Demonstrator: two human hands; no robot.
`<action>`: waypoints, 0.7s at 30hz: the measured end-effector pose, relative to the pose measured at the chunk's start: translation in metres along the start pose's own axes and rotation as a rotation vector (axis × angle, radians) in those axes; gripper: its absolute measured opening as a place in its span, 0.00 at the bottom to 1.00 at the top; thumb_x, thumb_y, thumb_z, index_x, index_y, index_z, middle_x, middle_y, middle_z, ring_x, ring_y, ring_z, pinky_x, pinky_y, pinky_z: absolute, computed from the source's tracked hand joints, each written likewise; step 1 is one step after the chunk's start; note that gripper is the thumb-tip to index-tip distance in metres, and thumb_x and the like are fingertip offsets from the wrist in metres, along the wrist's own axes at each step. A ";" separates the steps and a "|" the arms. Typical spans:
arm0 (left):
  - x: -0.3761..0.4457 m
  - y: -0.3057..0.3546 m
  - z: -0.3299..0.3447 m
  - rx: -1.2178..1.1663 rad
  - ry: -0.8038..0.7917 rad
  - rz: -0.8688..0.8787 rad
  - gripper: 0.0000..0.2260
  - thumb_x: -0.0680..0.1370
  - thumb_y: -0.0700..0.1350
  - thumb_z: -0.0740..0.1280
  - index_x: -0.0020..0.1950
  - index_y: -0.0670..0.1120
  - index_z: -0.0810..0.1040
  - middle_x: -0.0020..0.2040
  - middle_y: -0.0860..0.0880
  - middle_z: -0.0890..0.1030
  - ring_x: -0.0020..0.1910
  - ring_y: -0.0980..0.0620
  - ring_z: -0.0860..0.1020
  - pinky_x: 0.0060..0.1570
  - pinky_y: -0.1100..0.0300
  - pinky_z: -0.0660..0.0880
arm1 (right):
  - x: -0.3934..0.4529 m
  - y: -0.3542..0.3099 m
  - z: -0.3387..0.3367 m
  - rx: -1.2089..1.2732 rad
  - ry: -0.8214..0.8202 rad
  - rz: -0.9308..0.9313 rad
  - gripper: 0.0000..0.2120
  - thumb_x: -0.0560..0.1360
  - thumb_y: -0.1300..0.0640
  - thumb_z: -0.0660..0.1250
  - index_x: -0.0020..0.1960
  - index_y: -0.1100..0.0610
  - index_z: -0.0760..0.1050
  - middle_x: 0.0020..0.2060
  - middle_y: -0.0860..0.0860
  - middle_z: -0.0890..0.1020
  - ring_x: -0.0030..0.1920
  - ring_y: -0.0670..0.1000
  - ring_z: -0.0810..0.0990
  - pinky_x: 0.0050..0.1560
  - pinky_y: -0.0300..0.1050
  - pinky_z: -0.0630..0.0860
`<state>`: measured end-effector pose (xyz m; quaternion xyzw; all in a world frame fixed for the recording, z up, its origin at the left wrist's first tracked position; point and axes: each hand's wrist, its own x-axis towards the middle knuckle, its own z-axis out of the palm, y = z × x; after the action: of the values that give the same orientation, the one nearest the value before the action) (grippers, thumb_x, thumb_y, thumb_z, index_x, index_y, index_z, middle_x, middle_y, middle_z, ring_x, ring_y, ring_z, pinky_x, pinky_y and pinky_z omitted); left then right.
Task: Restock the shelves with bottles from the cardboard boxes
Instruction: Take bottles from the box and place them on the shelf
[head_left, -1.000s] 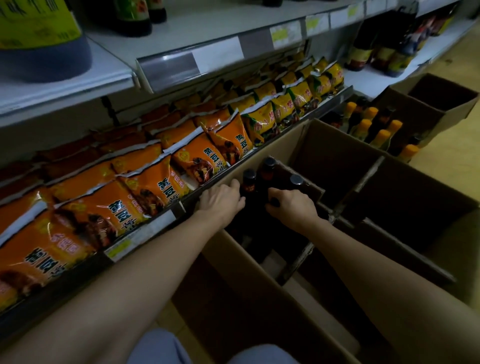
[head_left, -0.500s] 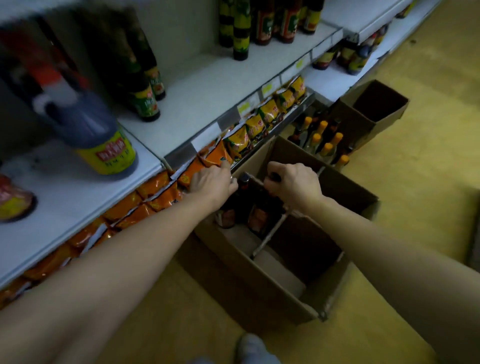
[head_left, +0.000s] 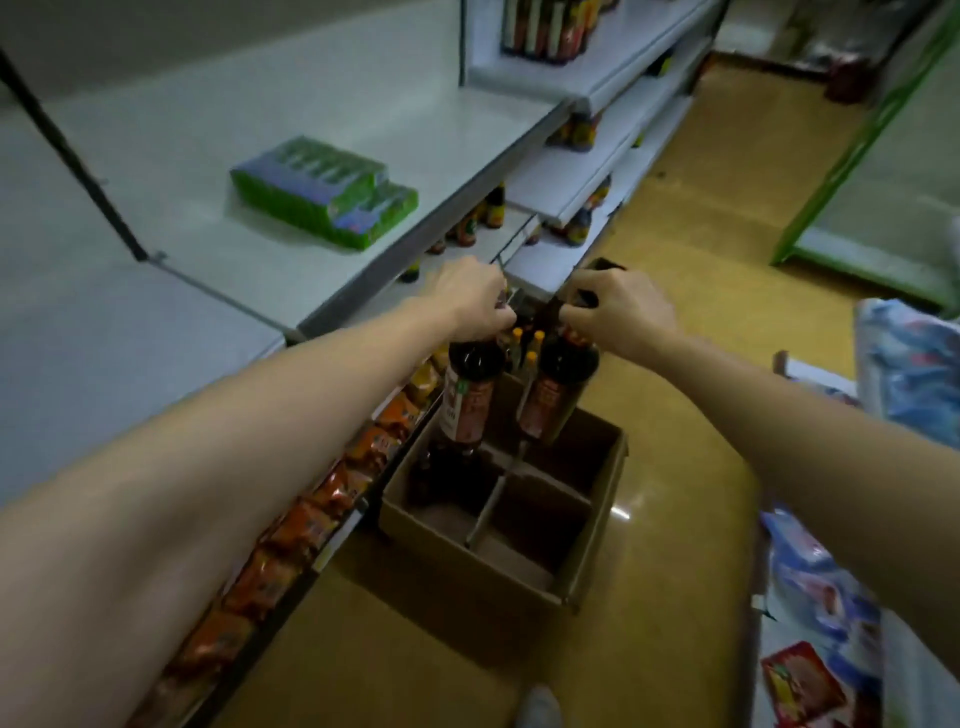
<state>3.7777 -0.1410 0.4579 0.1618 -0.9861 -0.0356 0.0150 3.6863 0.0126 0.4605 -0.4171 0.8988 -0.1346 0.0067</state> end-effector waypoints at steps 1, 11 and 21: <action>0.005 0.008 -0.021 -0.001 0.019 0.017 0.14 0.77 0.52 0.64 0.38 0.43 0.70 0.30 0.48 0.67 0.32 0.47 0.69 0.28 0.55 0.63 | -0.002 0.002 -0.023 -0.001 0.018 0.012 0.13 0.77 0.49 0.63 0.52 0.58 0.77 0.44 0.57 0.81 0.43 0.58 0.78 0.39 0.53 0.75; 0.069 0.121 -0.204 -0.097 0.324 0.178 0.21 0.75 0.49 0.66 0.27 0.44 0.60 0.25 0.48 0.62 0.25 0.50 0.62 0.24 0.58 0.56 | -0.031 0.062 -0.233 -0.100 0.275 0.169 0.12 0.75 0.50 0.63 0.42 0.59 0.73 0.37 0.57 0.77 0.40 0.58 0.76 0.33 0.45 0.64; 0.147 0.250 -0.293 -0.286 0.398 0.257 0.18 0.74 0.47 0.65 0.29 0.45 0.60 0.26 0.50 0.60 0.24 0.52 0.59 0.25 0.61 0.53 | -0.056 0.154 -0.358 -0.209 0.422 0.250 0.12 0.73 0.49 0.64 0.35 0.54 0.70 0.35 0.52 0.76 0.42 0.56 0.75 0.36 0.46 0.67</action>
<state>3.5715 0.0292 0.7712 0.0355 -0.9611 -0.1395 0.2355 3.5632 0.2337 0.7622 -0.2637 0.9339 -0.1231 -0.2075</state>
